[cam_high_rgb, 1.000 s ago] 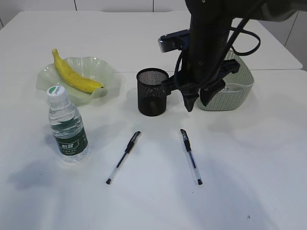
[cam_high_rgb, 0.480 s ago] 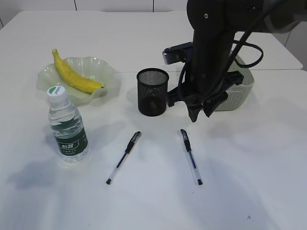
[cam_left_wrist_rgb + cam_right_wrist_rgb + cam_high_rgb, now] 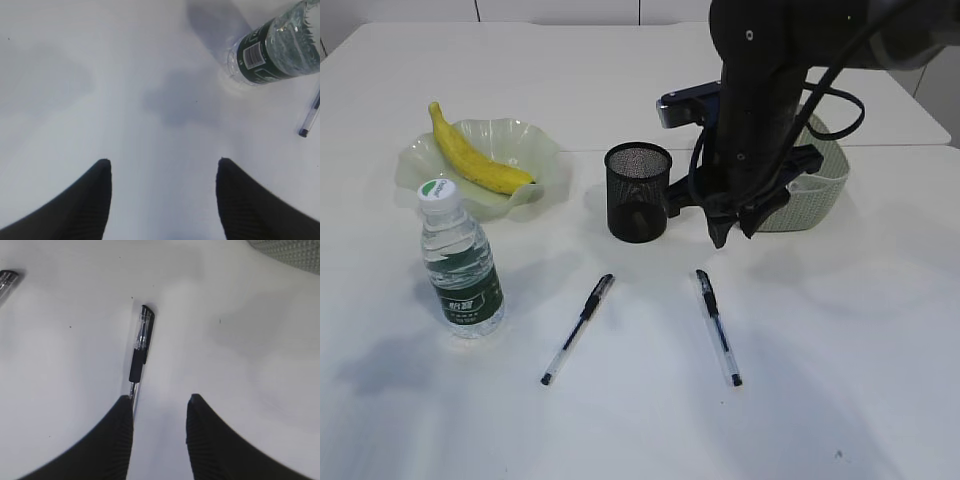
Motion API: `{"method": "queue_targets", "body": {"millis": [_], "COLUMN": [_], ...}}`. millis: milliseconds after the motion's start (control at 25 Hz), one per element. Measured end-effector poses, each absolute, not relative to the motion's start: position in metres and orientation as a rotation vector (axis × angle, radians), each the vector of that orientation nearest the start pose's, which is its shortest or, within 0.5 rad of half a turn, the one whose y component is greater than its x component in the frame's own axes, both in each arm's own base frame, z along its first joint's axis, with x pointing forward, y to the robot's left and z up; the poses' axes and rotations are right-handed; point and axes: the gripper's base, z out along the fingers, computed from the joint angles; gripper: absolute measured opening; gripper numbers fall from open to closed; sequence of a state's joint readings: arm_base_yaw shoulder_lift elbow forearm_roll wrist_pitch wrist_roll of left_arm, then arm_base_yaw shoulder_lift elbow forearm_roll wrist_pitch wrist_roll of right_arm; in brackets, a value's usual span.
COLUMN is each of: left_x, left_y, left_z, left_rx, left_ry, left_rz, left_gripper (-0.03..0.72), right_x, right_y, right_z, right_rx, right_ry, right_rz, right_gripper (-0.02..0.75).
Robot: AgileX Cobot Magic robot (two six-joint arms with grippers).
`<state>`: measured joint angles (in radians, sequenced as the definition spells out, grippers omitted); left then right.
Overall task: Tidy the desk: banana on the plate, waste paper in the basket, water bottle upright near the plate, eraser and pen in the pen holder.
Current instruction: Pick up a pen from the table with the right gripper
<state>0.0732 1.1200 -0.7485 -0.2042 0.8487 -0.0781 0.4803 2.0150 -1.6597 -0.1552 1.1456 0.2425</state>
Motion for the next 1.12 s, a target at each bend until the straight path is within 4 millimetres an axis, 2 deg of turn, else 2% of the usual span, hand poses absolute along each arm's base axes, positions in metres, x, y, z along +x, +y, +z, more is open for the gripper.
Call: {"method": "queue_targets", "body": {"millis": [280, 440, 560, 720, 960, 1120], "left_x": [0.198, 0.197, 0.196, 0.196, 0.195, 0.195], "left_y": [0.001, 0.001, 0.000, 0.000, 0.000, 0.000], "left_z": [0.264, 0.263, 0.263, 0.263, 0.263, 0.263], "left_rx": [-0.339, -0.339, -0.339, -0.339, -0.339, -0.339], "left_ry": [2.674, 2.679, 2.693, 2.702, 2.704, 2.704], "left_rz": [-0.249, -0.250, -0.251, -0.253, -0.253, -0.253], "left_gripper": [0.465, 0.465, 0.465, 0.465, 0.465, 0.465], "right_x": [0.383, 0.385, 0.387, 0.391, 0.393, 0.396], "right_y": [0.180, 0.183, 0.185, 0.188, 0.189, 0.191], "right_z": [0.203, 0.183, 0.169, 0.166, 0.145, 0.139], "right_rx": [-0.373, -0.364, -0.339, -0.254, -0.180, -0.153], "right_ry": [2.990, 3.044, 3.076, 3.047, 3.081, 3.068], "right_rz": [-0.065, -0.056, -0.054, -0.007, -0.015, -0.001], "right_gripper": [0.276, 0.368, 0.399, 0.407, 0.407, 0.407]}}
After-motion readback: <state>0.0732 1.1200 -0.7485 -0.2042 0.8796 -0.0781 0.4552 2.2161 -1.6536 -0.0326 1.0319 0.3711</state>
